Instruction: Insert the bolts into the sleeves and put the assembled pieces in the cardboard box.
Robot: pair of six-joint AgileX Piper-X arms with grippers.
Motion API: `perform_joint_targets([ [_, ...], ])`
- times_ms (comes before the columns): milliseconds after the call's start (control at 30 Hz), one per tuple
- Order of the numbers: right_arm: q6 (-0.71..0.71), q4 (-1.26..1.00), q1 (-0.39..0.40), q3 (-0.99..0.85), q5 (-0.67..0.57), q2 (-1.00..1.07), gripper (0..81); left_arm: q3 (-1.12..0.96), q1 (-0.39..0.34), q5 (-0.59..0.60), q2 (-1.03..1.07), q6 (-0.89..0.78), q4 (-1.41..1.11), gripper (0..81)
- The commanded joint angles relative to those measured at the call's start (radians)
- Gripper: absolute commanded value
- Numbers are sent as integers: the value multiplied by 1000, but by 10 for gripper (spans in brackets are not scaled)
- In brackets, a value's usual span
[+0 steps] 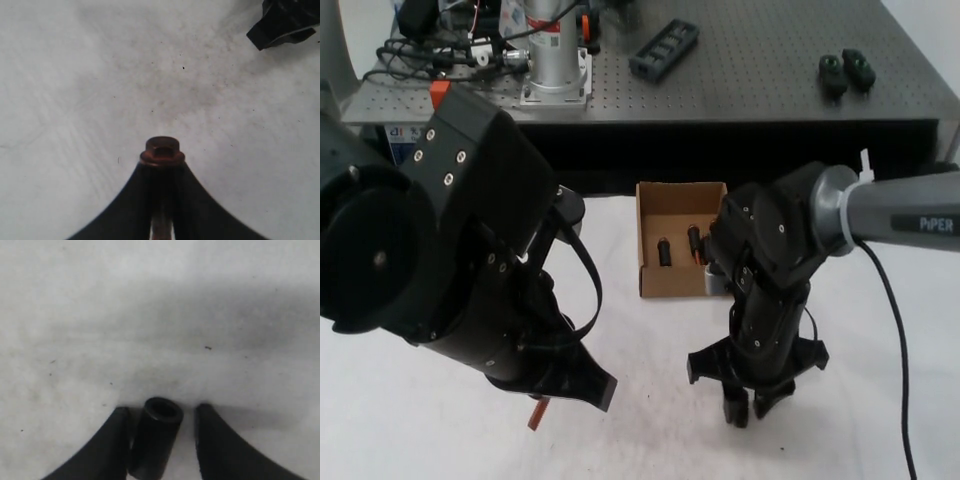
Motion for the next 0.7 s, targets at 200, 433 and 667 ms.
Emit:
perform_joint_targets([
  [200,-55,-76,0,22,-24,0,15,-2,3,-1,-12,36,3,6],
  [433,-151,-179,-23,45,-31,-180,15,1,3,222,-24,10,-149,6],
  [667,-126,-472,-77,227,-253,-618,15,93,3,540,-51,-85,-476,6],
])
